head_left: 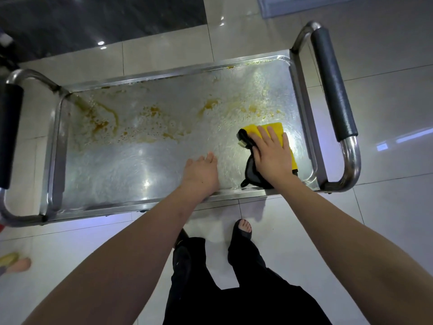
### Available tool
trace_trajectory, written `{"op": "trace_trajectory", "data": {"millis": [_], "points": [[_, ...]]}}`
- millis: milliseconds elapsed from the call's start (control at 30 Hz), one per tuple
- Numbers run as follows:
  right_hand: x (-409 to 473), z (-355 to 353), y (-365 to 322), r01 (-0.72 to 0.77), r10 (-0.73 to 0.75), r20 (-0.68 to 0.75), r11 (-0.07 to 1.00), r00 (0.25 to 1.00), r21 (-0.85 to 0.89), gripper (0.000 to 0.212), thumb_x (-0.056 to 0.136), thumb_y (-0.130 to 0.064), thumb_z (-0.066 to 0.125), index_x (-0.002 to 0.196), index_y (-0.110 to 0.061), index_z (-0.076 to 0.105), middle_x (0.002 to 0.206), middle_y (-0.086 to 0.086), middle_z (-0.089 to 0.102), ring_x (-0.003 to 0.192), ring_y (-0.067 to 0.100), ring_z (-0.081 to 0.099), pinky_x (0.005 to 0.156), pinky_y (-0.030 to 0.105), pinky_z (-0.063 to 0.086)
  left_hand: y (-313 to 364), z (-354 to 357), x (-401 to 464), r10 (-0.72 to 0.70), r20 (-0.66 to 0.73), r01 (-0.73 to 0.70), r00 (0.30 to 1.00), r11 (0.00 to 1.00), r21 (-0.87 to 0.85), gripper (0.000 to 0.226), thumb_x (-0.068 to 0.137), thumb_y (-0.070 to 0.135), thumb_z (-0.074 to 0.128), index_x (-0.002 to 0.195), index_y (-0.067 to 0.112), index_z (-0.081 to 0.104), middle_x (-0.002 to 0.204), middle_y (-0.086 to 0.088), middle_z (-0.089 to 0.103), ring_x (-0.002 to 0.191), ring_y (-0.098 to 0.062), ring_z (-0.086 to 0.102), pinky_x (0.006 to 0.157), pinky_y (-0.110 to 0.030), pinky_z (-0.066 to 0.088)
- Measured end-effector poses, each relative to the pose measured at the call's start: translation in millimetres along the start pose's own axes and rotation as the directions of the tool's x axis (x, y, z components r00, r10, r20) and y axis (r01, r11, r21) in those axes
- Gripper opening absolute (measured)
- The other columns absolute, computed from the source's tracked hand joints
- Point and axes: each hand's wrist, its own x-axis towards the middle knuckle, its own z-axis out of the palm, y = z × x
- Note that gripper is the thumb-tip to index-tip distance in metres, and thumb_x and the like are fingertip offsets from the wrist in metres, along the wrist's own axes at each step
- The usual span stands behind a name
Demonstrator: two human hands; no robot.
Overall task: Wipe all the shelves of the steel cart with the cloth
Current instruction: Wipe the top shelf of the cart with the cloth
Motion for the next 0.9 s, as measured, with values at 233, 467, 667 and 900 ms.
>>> {"op": "trace_trajectory", "data": {"millis": [233,467,667,900], "points": [[4.3,-28.5,55.8,-0.203,0.21,-0.028,0.965,0.977,0.169,0.042,0.11,-0.027,0.042,0.151,-0.025,0.047,0.169,0.0,0.031,0.159,0.025,0.018,0.106,0.051,0.046,-0.5,-0.5,-0.1,0.005,0.003,-0.006,1.0,0.999,0.037,0.074,0.093,0.018,0.042,0.162,0.014,0.014,0.17,-0.003,0.01,0.148,-0.023,0.03,0.115,-0.05,0.029],[-26.7,-19.9,60.6,-0.171,0.182,-0.077,0.976,0.98,0.132,0.041,0.108,-0.025,0.046,0.15,-0.024,0.048,0.165,0.004,0.038,0.156,0.028,0.026,0.103,0.054,0.05,-1.6,2.3,0.8,0.033,-0.016,-0.032,0.999,0.997,0.069,0.075,0.094,0.012,0.045,0.162,0.012,0.012,0.17,-0.005,0.006,0.148,-0.025,0.029,0.112,-0.044,0.033],[-57.7,-8.3,66.4,-0.116,0.124,-0.076,0.987,0.989,0.108,0.043,0.107,-0.029,0.048,0.15,-0.03,0.049,0.163,0.002,0.042,0.155,0.032,0.029,0.117,0.062,0.035,-2.7,-4.2,-5.9,0.054,-0.014,-0.053,0.998,0.997,0.052,0.074,0.097,0.011,0.047,0.162,0.01,0.01,0.17,-0.006,0.004,0.145,-0.029,0.033,0.111,-0.041,0.036],[-74.9,10.0,11.9,0.055,-0.045,-0.126,0.996,0.991,0.077,0.044,0.107,-0.038,0.039,0.147,-0.032,0.057,0.158,-0.002,0.051,0.153,0.029,0.035,0.128,0.055,0.011,-2.8,-4.4,-2.7,0.064,-0.024,-0.061,0.998,0.995,0.079,0.073,0.098,0.011,0.049,0.161,0.008,0.012,0.17,-0.007,0.006,0.143,-0.029,0.037,0.107,-0.04,0.04]]}}
